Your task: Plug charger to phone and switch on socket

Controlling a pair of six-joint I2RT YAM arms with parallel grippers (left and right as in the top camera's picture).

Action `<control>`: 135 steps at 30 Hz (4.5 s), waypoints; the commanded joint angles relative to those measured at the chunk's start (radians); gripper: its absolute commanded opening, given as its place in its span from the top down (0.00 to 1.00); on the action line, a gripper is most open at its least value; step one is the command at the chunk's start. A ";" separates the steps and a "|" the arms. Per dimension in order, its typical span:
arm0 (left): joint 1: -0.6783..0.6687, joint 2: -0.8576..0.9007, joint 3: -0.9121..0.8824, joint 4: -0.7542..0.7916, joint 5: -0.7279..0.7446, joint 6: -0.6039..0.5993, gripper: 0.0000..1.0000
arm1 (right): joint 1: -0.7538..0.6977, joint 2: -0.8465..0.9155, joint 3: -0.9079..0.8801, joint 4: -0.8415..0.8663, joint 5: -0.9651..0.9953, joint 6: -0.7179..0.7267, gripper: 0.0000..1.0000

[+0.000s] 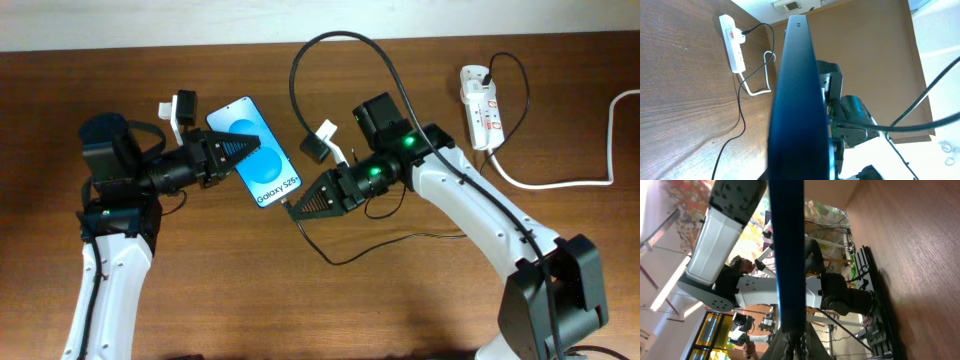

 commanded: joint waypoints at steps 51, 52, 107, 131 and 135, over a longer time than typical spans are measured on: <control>-0.001 0.000 0.023 0.009 0.022 0.024 1.00 | 0.020 0.003 -0.005 -0.014 -0.035 -0.119 0.96; -0.001 0.000 0.023 0.009 0.022 0.024 1.00 | 0.020 0.003 -0.005 -0.014 -0.035 -0.118 0.96; -0.001 0.000 0.023 0.010 0.013 0.024 1.00 | -0.004 0.003 -0.005 -0.078 -0.050 -0.167 0.96; -0.001 0.000 0.023 0.010 0.010 0.024 1.00 | 0.024 0.003 -0.005 -0.094 -0.050 -0.092 0.96; -0.001 0.000 0.023 0.010 0.010 0.024 1.00 | 0.023 0.003 -0.005 -0.094 -0.050 -0.114 0.96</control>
